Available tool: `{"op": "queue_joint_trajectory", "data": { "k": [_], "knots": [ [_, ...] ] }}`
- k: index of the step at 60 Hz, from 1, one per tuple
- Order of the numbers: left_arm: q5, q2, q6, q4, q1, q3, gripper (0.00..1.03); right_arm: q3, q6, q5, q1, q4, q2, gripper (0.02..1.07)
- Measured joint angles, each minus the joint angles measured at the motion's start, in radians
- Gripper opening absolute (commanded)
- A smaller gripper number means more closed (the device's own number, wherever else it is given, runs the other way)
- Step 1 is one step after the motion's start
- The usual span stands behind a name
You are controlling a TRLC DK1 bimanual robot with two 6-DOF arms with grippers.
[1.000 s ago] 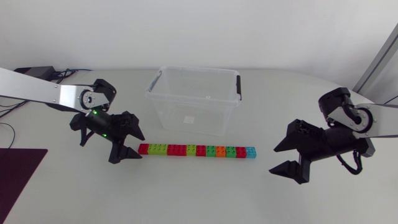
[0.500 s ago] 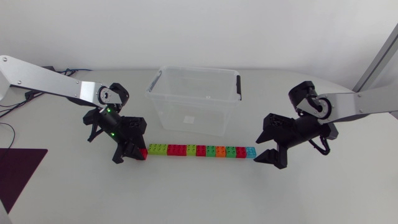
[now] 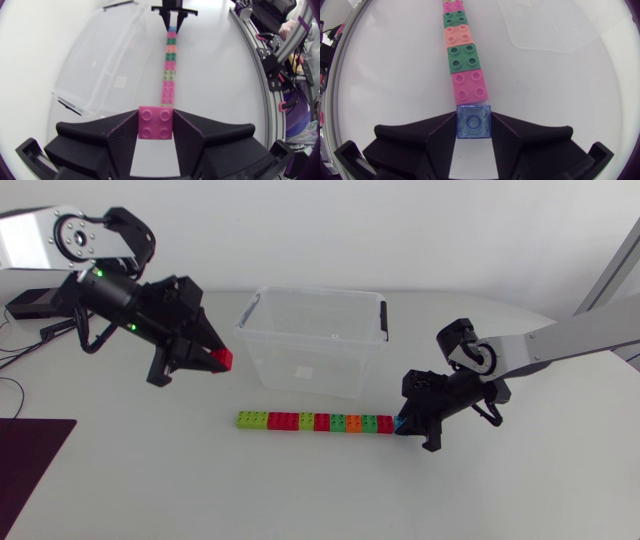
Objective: Pick up the duplo bricks and place them in the container
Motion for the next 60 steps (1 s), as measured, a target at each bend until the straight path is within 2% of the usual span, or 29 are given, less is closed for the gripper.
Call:
{"op": "queue_joint_trajectory", "data": {
  "k": [6,15,21,22,24,27,28,31,39,43,49,53,60],
  "knots": [
    [0.034,0.002,-0.095,0.09,-0.026,0.061,0.36,0.002,-0.003,0.012,0.0,-0.013,-0.006,0.28],
    [0.042,0.076,-0.316,0.396,-0.068,0.087,0.39,-0.014,-0.011,0.038,-0.026,-0.156,-0.135,0.27],
    [0.042,0.157,-0.437,0.518,-0.083,0.124,0.42,0.007,-0.011,0.038,-0.037,-0.237,-0.261,0.27],
    [0.04,0.172,-0.452,0.529,-0.084,0.134,0.45,0.013,-0.01,0.038,-0.037,-0.247,-0.275,0.27],
    [0.02,0.217,-0.486,0.555,-0.093,0.164,0.73,0.046,-0.003,0.037,-0.035,-0.281,-0.32,0.27],
    [-0.024,0.252,-0.513,0.597,-0.101,0.18,0.95,0.087,0.013,0.037,-0.028,-0.304,-0.352,0.27],
    [-0.031,0.259,-0.519,0.609,-0.102,0.181,0.99,0.099,0.017,0.037,-0.026,-0.308,-0.359,0.27],
    [-0.046,0.276,-0.541,0.644,-0.102,0.181,0.99,0.153,0.043,0.037,-0.008,-0.32,-0.384,0.27],
    [-0.055,0.242,-0.556,0.661,-0.082,0.147,0.99,0.304,0.116,0.026,0.048,-0.329,-0.394,0.27],
    [-0.03,0.146,-0.532,0.595,-0.045,0.077,0.99,0.382,0.169,0.017,0.074,-0.306,-0.389,0.27],
    [-0.016,-0.01,-0.404,0.46,0.005,-0.019,0.99,0.455,0.241,0.014,0.1,-0.219,-0.356,0.28],
    [-0.018,-0.117,-0.278,0.404,0.023,-0.135,0.99,0.481,0.284,0.014,0.118,-0.154,-0.314,0.29],
    [-0.042,-0.143,-0.134,0.357,0.023,-0.296,0.99,0.502,0.339,0.015,0.152,-0.07,-0.219,0.29]
  ]
}}
